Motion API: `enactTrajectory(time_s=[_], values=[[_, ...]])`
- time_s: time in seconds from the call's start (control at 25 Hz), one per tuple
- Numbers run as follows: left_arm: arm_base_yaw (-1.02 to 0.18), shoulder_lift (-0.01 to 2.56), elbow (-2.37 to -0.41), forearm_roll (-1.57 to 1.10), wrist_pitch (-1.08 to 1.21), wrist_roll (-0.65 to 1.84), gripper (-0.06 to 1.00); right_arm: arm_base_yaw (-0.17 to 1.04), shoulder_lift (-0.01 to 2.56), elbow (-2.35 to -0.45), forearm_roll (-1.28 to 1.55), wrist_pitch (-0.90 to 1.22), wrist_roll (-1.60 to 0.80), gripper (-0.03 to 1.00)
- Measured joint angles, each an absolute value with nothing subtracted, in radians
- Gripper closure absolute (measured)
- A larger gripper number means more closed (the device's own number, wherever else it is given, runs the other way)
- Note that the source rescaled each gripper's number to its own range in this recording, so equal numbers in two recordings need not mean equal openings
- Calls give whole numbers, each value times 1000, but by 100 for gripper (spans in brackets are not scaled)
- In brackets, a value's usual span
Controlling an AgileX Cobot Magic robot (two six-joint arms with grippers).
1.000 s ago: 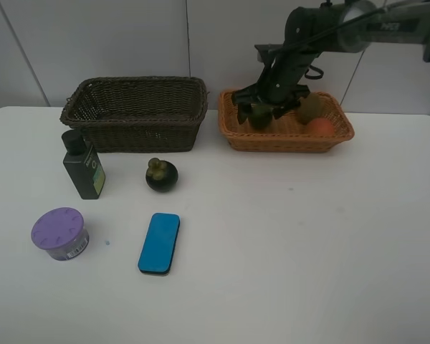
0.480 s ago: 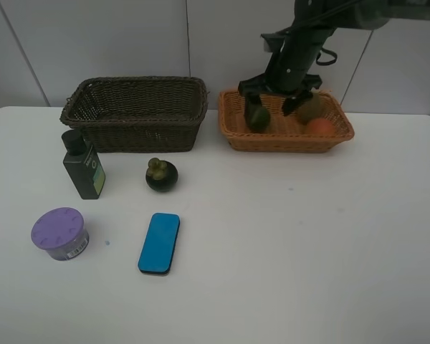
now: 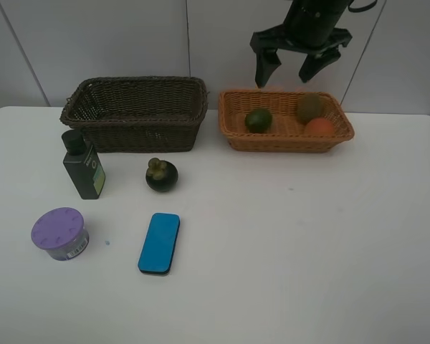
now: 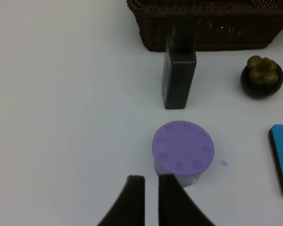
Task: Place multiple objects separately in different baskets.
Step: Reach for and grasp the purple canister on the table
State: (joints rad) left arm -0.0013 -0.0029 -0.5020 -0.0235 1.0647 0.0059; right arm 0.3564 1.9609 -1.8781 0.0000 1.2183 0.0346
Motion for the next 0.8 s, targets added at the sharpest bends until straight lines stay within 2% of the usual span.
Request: enactTrajectory(time_s=[0.24,0.8], values=[[-1,-3,-502,-23,1065,6,94,358,1737,-1730,0,1219,35,-3],[-1,-3,-502,-23,1065,6,94,358,1130,-1236,6,1222,-9,-3]])
